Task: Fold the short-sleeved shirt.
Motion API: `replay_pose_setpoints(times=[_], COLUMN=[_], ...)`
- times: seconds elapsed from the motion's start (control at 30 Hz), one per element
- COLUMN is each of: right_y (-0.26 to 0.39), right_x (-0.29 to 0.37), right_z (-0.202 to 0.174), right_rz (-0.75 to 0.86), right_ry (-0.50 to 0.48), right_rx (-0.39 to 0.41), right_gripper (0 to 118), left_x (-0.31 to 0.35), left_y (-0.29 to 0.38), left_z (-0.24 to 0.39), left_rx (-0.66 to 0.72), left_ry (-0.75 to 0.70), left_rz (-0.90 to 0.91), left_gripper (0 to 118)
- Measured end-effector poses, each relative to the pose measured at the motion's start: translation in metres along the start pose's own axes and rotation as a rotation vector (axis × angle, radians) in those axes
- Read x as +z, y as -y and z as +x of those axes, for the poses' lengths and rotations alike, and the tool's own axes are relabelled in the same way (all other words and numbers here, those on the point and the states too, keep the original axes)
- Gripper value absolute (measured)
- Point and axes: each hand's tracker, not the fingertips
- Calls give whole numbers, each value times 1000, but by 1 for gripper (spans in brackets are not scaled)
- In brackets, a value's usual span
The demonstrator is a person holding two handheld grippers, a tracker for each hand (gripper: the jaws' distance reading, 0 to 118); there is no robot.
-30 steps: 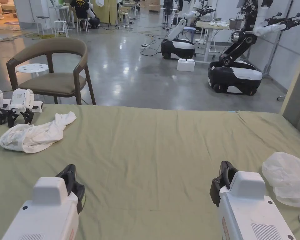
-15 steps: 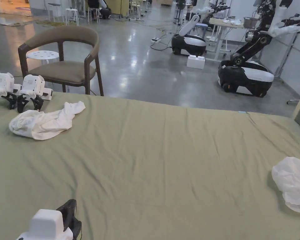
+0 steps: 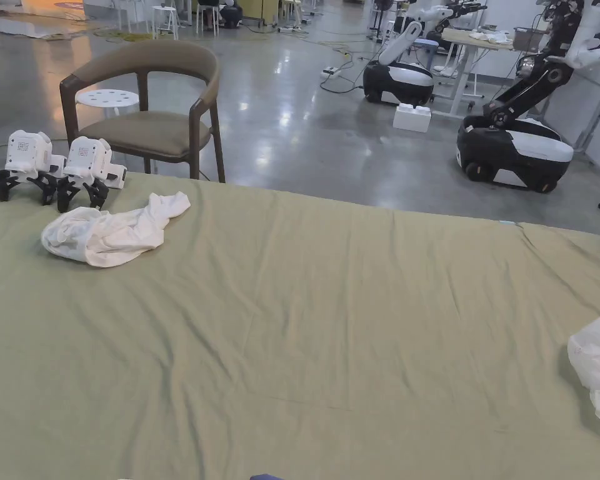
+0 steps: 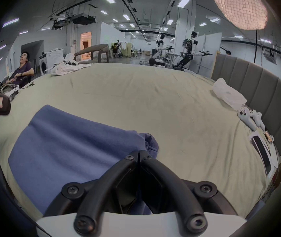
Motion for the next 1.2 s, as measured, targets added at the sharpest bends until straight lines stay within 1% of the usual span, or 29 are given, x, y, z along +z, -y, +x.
replay_pose_setpoints(times=[0.03,0.07,0.1,0.17,0.37,0.47,0.53,0.57,0.6,0.63,0.67,0.7,0.77,0.8,0.87,0.9,1.0,1.1,1.2], right_y=[1,3,3,4,5,5,6,6,6,6,6,6,7,7,7,7,0,-22,-59], right_x=[-1,-2,-3,-3,-1,-1,-1,-1,-2,-2,-2,-2,-2,-2,-1,-1,5,20,31], right_z=[0,0,0,1,4,4,5,6,6,6,7,7,7,6,5,5,11,21,36], right_rz=[-1,-1,0,3,7,9,11,11,11,11,10,9,12,14,20,20,23,99,157], right_ry=[-1,0,0,-1,-15,-20,-24,-26,-27,-28,-28,-27,-31,-31,-33,-34,-60,-35,-20], right_rx=[-2,-6,-8,-13,-34,-41,-43,-44,-44,-44,-45,-46,-49,-44,-38,-36,-52,-65,-67], right_gripper=[0,0,0,0,0,0,0,0,0,0,0,0,0,0,0,0,0,0,0], left_x=[-6,-13,-20,-35,-89,-107,-116,-123,-128,-131,-133,-134,-137,-138,-130,-128,-111,-90,-67], left_y=[-1,-2,-4,-9,-10,-6,-5,-3,-1,2,6,8,13,17,19,19,11,-6,-32], left_z=[-5,-11,-17,-25,-41,-47,-49,-48,-46,-42,-39,-38,-47,-52,-49,-47,-43,-45,-66], left_rx=[37,70,102,170,278,367,433,462,456,422,382,361,452,476,424,424,466,441,425], left_ry=[49,98,135,198,384,515,586,611,605,582,580,575,591,613,615,619,649,664,642], left_rz=[-9,-35,-55,-113,-320,-353,-363,-410,-440,-429,-424,-423,-408,-401,-361,-352,-334,-304,-295], left_gripper=[79,85,87,88,88,86,80,72,67,57,37,29,21,19,17,17,17,17,17])
